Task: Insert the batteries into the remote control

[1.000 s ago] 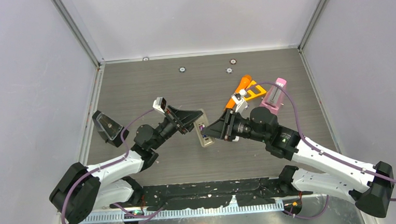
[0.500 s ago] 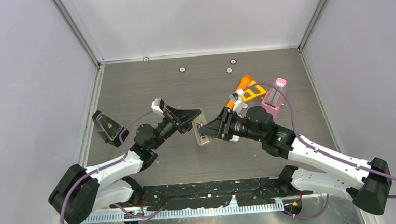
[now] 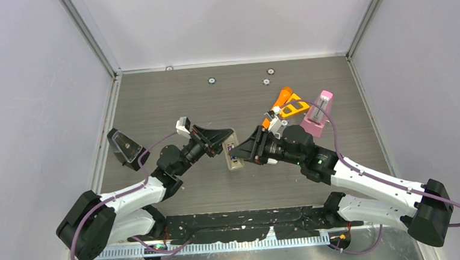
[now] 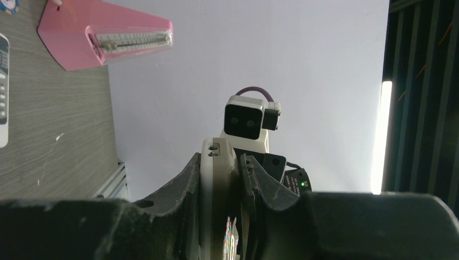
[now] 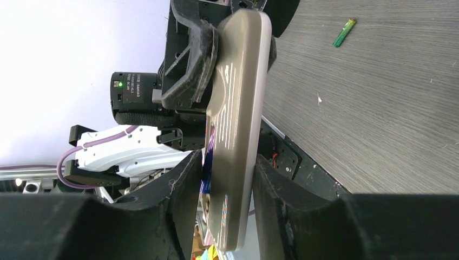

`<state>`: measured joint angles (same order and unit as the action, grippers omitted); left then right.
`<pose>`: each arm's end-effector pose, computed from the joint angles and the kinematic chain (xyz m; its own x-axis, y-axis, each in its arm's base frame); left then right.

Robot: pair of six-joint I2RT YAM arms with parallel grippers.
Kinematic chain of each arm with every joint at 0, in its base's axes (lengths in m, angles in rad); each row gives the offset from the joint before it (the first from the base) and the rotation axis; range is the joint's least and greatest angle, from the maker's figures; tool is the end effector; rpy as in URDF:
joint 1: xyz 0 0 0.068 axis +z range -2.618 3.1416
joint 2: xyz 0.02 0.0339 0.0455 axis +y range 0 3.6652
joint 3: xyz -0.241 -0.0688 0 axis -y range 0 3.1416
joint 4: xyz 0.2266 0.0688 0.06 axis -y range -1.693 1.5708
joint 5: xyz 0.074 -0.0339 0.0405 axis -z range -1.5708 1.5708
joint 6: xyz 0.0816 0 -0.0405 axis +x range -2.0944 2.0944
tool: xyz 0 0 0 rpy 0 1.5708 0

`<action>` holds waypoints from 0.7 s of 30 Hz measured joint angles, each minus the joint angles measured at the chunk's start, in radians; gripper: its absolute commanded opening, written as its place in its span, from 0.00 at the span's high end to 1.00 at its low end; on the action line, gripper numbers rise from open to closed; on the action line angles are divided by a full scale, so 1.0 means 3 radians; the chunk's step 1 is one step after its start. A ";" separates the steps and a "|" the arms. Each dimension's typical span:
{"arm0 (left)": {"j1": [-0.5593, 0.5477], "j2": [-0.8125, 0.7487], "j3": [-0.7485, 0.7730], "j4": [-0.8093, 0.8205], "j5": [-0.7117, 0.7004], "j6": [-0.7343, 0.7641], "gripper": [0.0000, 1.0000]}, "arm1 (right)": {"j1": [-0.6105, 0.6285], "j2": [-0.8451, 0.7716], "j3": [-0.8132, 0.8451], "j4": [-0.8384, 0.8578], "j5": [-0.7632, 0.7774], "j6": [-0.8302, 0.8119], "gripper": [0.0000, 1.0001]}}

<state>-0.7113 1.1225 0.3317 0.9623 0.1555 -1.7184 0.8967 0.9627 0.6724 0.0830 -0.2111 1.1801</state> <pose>0.1962 -0.1858 0.2382 -0.7713 -0.6253 0.1188 0.0160 -0.2056 -0.9785 0.1534 0.2194 0.2723 -0.8736 0.3550 -0.3328 -0.2209 0.3201 0.9213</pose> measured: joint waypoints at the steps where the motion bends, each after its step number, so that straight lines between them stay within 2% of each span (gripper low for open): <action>1: 0.0000 0.0000 -0.0008 -0.0008 0.0000 -0.0001 1.00 | 0.0000 -0.0001 -0.0011 0.0010 0.0003 -0.0001 0.52; 11: -0.0051 -0.0029 -0.0079 0.0015 0.0130 -0.0036 1.00 | 0.0003 -0.0125 -0.0122 -0.0029 0.0050 -0.0098 0.26; 21: -0.0043 -0.0065 -0.0081 0.0011 0.0132 -0.0046 1.00 | 0.0001 -0.0314 -0.0123 -0.0093 -0.0053 -0.0359 0.23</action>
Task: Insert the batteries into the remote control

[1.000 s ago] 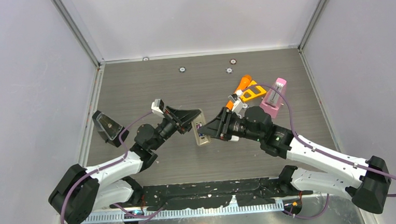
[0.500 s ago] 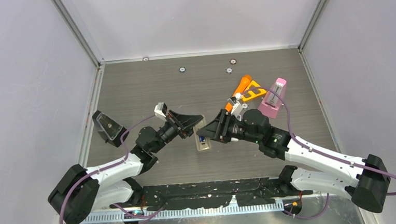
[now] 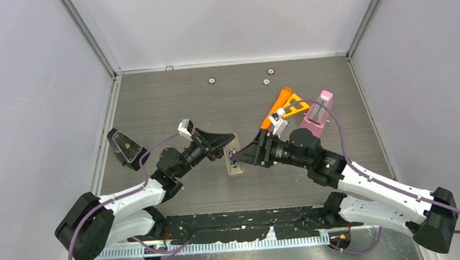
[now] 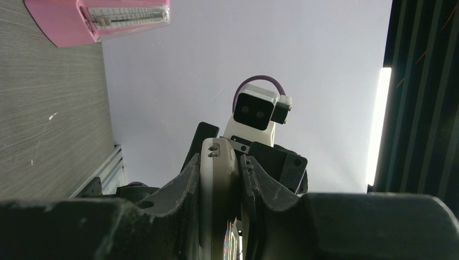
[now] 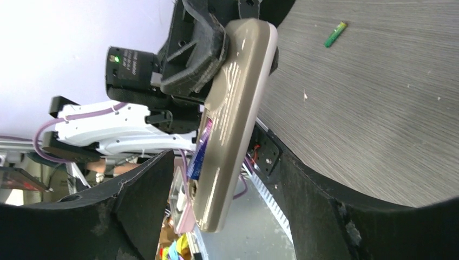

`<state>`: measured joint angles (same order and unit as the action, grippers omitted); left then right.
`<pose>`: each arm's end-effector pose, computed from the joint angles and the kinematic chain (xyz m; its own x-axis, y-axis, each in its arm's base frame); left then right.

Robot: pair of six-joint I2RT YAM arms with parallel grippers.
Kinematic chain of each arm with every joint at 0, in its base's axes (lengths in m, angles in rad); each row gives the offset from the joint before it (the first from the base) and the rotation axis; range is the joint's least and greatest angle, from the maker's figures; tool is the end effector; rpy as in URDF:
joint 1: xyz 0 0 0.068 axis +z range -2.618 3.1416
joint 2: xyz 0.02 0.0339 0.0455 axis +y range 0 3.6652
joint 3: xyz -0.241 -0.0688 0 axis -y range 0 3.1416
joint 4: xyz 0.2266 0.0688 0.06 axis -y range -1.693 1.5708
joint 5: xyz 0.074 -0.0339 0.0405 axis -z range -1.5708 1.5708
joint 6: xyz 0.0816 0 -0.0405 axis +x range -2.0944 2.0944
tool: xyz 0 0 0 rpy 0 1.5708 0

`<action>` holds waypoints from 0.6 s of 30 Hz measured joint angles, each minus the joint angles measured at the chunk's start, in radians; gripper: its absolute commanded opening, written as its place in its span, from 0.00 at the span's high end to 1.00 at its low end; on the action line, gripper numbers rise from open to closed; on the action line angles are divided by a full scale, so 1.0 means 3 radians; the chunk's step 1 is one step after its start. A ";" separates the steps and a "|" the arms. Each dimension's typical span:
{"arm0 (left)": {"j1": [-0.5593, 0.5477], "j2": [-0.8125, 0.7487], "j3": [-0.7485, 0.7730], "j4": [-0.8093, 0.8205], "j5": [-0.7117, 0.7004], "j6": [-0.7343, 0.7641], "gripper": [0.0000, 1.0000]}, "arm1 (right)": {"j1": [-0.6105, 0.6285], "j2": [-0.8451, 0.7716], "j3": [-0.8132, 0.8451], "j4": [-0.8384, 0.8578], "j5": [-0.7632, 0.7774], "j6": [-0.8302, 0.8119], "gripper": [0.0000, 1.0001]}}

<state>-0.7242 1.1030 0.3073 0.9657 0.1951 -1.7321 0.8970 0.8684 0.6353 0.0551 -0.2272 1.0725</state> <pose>0.1877 -0.1872 0.2348 -0.8031 -0.5823 0.1259 -0.0023 -0.2083 -0.9781 0.1414 0.2066 0.2763 -0.8431 0.3157 -0.4353 -0.3329 0.3293 0.8836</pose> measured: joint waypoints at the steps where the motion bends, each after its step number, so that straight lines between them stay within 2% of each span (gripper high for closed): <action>1: 0.0000 0.0000 0.0000 0.0000 0.0003 -0.0006 1.00 | 0.0000 0.0000 0.0009 -0.0047 -0.0027 -0.0058 0.23; 7: 0.0000 -0.0003 0.0000 -0.0015 0.0038 -0.0046 1.00 | 0.0000 0.0051 0.0149 -0.0314 -0.0172 -0.0361 0.24; 18: 0.0000 -0.0006 0.0000 -0.0060 0.0062 -0.0048 1.00 | 0.0000 0.0149 0.0196 -0.0361 -0.0313 -0.0539 0.29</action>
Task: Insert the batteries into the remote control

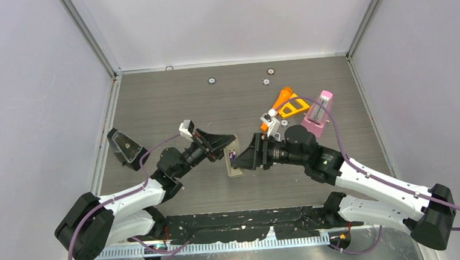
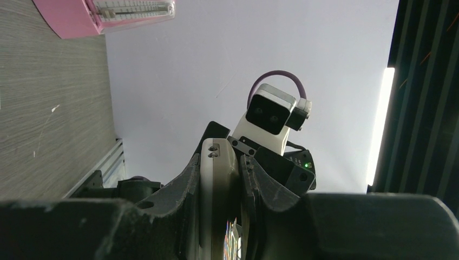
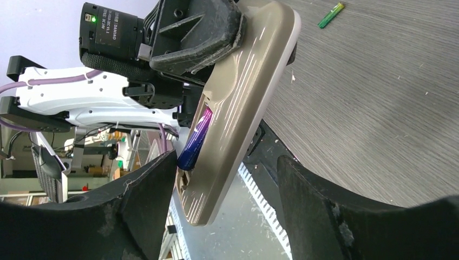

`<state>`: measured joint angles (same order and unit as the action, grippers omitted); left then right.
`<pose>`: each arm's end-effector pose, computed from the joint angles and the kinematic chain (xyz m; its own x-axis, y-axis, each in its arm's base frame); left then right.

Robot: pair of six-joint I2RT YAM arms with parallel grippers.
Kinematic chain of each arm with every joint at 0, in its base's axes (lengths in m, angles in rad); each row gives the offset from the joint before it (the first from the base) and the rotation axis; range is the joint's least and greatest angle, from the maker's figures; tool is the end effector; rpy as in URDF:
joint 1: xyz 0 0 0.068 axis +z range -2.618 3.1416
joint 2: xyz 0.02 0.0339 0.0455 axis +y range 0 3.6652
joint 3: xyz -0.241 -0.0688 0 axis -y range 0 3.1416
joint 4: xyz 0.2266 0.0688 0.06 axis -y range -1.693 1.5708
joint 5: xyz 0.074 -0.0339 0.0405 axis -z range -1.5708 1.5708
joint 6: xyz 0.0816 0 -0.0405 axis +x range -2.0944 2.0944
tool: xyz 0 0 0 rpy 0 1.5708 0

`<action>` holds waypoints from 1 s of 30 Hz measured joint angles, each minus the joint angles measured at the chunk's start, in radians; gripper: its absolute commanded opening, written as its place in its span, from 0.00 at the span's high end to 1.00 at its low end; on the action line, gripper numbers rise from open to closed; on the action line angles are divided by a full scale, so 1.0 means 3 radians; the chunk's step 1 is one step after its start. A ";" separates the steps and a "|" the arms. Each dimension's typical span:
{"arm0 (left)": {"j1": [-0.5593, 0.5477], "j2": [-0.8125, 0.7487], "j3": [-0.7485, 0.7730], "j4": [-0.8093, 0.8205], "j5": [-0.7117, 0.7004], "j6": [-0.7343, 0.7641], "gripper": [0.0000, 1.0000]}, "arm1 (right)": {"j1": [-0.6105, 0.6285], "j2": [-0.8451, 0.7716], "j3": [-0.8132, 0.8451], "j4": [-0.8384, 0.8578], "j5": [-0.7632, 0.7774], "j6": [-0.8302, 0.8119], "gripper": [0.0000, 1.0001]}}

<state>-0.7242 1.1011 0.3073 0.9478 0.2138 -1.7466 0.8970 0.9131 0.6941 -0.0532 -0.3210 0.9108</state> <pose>0.1866 -0.1882 0.2325 -0.8122 -0.5661 0.1408 -0.0276 -0.2038 -0.9786 0.1376 0.2136 0.2729 -0.8385 0.1513 -0.5235 -0.4384 0.3834 0.8129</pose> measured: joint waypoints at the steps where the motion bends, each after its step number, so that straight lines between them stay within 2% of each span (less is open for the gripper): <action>1: 0.0000 0.0000 0.0000 -0.0003 0.0001 0.0001 1.00 | 0.0000 0.0004 0.0001 0.0001 -0.0005 -0.0001 0.30; 9: 0.0000 0.0000 0.0000 -0.0075 0.0022 0.0001 1.00 | 0.0000 0.0027 0.0000 0.0046 -0.0025 0.0011 0.44; 11: 0.0000 0.0000 0.0000 -0.0095 0.0023 0.0001 1.00 | 0.0001 0.0038 0.0000 0.0071 -0.0025 0.0020 0.41; 15: 0.0001 -0.0004 0.0000 -0.0117 0.0025 -0.0005 1.00 | 0.0001 0.0058 -0.0004 0.0075 -0.0022 0.0031 0.28; 30: 0.0001 -0.0052 0.0000 -0.0134 0.0042 -0.0015 1.00 | 0.0001 0.0031 -0.0078 0.0296 -0.0093 0.0062 0.26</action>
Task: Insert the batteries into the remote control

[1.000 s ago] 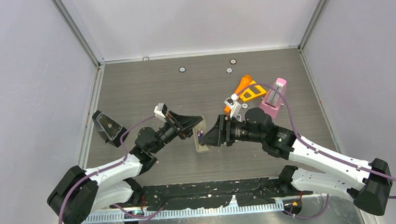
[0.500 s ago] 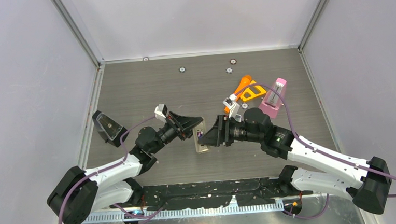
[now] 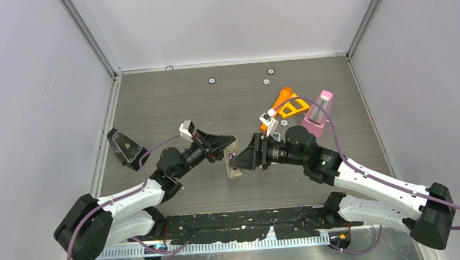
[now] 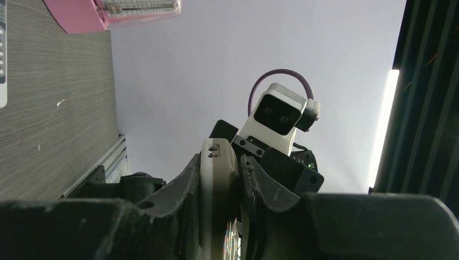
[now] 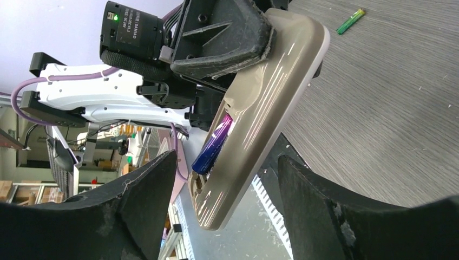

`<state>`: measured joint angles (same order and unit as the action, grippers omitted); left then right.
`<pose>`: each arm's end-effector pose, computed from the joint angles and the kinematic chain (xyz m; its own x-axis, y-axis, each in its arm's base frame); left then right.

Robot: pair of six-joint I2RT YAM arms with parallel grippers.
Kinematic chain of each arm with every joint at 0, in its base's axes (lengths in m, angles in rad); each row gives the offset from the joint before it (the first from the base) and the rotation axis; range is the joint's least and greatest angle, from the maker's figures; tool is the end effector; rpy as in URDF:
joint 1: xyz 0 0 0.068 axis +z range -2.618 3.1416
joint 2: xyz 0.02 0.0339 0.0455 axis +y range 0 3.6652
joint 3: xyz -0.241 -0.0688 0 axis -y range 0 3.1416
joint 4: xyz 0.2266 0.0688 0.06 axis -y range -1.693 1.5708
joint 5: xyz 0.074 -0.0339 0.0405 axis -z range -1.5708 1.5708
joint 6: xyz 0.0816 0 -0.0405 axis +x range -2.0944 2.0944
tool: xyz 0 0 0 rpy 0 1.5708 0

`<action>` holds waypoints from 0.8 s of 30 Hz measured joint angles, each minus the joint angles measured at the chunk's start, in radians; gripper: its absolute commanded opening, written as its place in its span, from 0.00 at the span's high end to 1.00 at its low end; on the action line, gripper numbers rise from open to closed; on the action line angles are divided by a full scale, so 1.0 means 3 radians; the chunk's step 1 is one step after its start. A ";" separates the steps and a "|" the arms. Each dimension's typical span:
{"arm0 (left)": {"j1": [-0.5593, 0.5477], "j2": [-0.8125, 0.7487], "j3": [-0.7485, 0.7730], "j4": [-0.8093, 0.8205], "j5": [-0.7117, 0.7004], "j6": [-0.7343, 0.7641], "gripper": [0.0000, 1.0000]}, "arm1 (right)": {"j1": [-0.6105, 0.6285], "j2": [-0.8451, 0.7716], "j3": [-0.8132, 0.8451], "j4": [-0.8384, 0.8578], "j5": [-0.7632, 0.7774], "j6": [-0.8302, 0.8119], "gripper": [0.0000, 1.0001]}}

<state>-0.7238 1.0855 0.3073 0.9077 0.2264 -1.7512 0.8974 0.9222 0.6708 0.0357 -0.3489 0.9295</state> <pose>0.1852 -0.1881 0.2302 -0.8163 -0.5580 0.1494 -0.0505 -0.1887 -0.9807 0.1379 0.2175 0.2751 -0.8354 0.1604 -0.5257 -0.4571 0.3285 0.8265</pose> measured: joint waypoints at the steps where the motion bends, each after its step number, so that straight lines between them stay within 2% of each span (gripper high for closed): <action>1: 0.0000 -0.0001 0.0000 -0.0001 0.0001 0.0000 1.00 | -0.0001 0.0000 0.0000 0.0009 -0.0014 -0.0005 0.26; 11: 0.0000 -0.0003 0.0000 -0.0001 0.0006 0.0000 1.00 | 0.0000 0.0001 0.0000 -0.0005 -0.0069 -0.0114 0.32; 20: 0.0001 -0.0003 0.0000 -0.0005 0.0009 0.0005 1.00 | -0.0001 0.0001 0.0000 -0.0051 -0.0067 -0.0155 0.44; 24: 0.0001 -0.0003 0.0000 -0.0029 0.0018 0.0017 1.00 | 0.0000 0.0001 0.0000 -0.0047 -0.0064 -0.0153 0.54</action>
<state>-0.7235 1.0847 0.3073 0.8989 0.2317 -1.7462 0.8974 0.9226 0.6708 0.0216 -0.3679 0.8837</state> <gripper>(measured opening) 0.272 0.534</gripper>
